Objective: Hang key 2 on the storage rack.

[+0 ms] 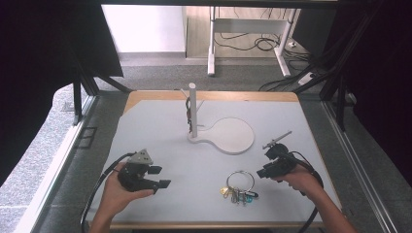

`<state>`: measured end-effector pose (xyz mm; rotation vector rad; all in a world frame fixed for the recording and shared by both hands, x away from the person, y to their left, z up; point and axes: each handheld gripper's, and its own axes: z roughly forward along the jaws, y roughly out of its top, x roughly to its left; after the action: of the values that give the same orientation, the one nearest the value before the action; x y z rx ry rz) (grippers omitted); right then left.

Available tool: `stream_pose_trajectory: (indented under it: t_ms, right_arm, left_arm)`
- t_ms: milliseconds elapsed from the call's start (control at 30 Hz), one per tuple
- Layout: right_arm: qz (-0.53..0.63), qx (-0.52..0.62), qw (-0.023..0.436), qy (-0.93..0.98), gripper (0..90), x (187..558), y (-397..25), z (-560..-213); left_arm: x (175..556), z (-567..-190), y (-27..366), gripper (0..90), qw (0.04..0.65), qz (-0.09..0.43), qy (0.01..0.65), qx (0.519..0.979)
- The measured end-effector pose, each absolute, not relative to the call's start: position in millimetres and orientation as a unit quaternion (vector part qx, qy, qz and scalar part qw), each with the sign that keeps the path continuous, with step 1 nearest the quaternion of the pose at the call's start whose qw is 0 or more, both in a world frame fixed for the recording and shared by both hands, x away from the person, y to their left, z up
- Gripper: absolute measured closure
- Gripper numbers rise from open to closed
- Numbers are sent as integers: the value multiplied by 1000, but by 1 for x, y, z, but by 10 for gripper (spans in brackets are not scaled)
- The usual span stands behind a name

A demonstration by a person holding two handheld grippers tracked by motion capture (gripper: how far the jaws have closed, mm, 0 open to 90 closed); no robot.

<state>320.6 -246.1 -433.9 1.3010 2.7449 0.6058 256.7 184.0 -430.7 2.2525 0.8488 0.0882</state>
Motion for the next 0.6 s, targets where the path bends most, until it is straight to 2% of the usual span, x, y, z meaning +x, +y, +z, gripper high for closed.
stream_pose_trajectory:
  t_ms: [600]
  right_arm:
    - [163, 397, 19, 903, 617, 335, -216, -441]
  left_arm:
    - [255, -434, 183, 376, 340, 41, 327, 881]
